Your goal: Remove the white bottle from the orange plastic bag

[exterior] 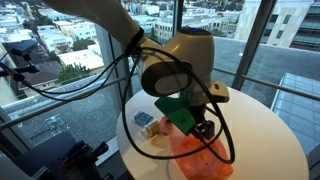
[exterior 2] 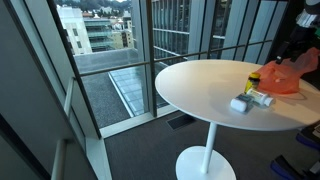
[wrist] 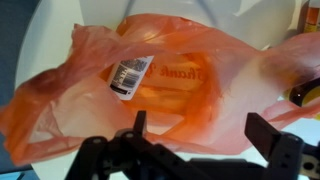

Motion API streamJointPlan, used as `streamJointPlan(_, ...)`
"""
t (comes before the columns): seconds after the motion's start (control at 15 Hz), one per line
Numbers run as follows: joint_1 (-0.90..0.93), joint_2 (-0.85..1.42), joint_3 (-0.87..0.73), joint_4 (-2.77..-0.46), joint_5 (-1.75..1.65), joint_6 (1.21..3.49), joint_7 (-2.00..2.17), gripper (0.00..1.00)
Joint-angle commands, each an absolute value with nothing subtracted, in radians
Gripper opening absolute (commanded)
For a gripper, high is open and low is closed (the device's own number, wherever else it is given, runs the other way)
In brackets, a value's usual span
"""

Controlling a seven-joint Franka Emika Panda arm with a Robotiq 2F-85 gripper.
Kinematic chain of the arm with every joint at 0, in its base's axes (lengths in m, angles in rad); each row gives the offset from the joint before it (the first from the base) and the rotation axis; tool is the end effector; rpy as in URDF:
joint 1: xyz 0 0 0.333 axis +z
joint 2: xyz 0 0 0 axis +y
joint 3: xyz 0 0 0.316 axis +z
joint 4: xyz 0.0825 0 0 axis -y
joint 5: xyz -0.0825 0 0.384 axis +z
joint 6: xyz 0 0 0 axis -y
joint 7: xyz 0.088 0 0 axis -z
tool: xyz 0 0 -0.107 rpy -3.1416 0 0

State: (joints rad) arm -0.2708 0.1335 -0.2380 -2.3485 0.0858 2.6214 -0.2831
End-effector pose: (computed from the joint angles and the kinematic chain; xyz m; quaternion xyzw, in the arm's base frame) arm 0.4587 -0.2584 0.2906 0.9867 -0.1455 0.0696 0.0201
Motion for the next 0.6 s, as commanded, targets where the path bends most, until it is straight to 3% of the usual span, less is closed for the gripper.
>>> streamJointPlan(0.0,-0.280,0.115,-0.239,-2.372,0.079,2.620,-0.272,1.00)
streamJointPlan(0.53,-0.305,0.177,-0.235,-2.365,0.123,2.704,-0.294,1.00)
